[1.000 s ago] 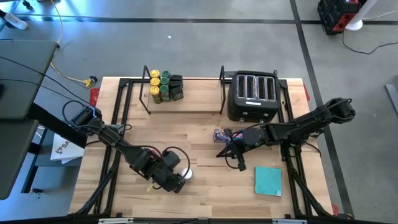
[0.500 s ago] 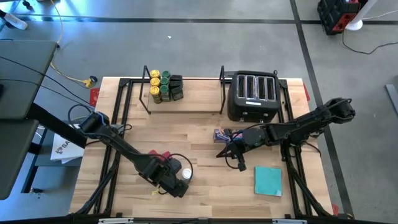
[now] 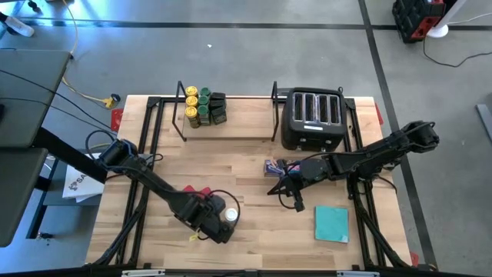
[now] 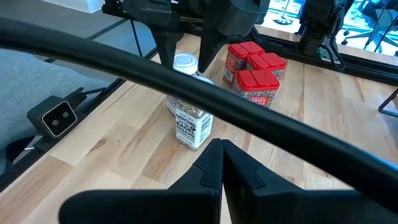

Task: Shelf spices
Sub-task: Put the left white seasoning bottle on the shelf

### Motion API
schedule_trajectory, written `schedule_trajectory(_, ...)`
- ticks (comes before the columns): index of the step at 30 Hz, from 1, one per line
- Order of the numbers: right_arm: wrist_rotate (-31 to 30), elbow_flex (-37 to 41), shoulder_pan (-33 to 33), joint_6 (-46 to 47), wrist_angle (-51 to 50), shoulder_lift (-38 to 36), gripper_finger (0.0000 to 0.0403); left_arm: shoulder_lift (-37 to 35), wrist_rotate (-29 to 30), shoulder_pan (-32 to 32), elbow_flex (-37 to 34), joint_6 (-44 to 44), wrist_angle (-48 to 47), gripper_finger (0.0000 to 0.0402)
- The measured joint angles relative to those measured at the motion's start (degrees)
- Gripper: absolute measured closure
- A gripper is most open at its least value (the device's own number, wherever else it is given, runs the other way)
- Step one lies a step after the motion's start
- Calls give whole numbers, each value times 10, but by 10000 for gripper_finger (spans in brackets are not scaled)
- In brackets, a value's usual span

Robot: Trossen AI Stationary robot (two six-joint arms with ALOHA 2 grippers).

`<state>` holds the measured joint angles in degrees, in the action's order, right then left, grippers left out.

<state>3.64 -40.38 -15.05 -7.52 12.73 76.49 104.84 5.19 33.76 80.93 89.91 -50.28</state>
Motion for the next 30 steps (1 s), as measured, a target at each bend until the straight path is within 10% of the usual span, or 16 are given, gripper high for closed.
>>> schedule_trajectory(20,0,0,0,0,0,0,403,-29,-11,0,5,-8,-48,203)
schedule_trajectory(30,0,0,0,0,8,0,403,-52,25,-61,200,-152,-322,201)
